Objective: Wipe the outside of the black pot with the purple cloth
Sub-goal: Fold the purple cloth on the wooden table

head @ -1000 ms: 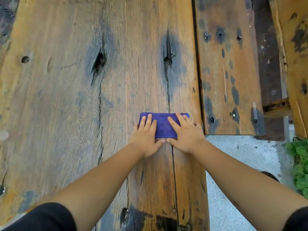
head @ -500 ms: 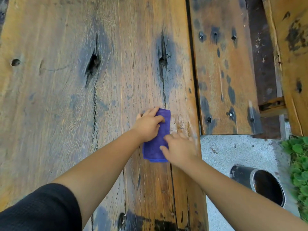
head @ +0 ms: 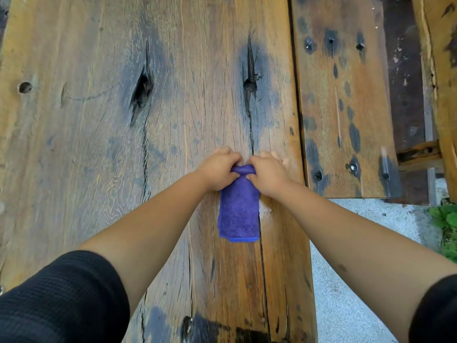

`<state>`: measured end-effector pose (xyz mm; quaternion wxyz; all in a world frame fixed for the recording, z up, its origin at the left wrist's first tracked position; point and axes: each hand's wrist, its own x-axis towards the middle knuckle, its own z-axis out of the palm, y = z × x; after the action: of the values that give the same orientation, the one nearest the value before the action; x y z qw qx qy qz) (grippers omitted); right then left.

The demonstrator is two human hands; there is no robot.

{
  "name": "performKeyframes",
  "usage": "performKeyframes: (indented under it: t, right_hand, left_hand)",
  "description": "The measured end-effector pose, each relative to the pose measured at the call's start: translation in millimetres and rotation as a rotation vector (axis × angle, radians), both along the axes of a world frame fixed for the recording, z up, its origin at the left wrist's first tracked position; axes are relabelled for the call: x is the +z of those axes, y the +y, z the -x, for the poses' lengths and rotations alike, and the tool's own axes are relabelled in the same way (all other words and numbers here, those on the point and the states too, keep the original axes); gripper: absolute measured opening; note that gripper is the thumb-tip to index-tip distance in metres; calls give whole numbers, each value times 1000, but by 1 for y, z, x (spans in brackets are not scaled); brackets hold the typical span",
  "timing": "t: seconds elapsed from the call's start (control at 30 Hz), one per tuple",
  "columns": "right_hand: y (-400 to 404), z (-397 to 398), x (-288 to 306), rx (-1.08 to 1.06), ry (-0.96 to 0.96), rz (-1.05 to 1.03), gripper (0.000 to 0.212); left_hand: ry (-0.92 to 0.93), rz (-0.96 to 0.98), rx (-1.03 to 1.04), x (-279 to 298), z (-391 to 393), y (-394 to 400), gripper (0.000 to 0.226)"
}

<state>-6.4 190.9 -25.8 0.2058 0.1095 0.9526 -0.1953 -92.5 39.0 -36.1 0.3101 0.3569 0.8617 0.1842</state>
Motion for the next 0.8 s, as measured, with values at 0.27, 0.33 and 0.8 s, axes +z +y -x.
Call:
performKeyframes:
  t: [0.27, 0.33, 0.8]
  right_hand:
    - [-11, -47, 35, 203, 207, 190, 11]
    - [-17, -72, 40, 325, 242, 90, 16]
    - [-45, -99, 22, 39, 29, 81, 61]
  left_hand:
    - [172, -87, -93, 48, -59, -47, 19]
    - [258, -78, -176, 52, -84, -60, 18]
    - [152, -84, 102, 27, -115, -63, 41]
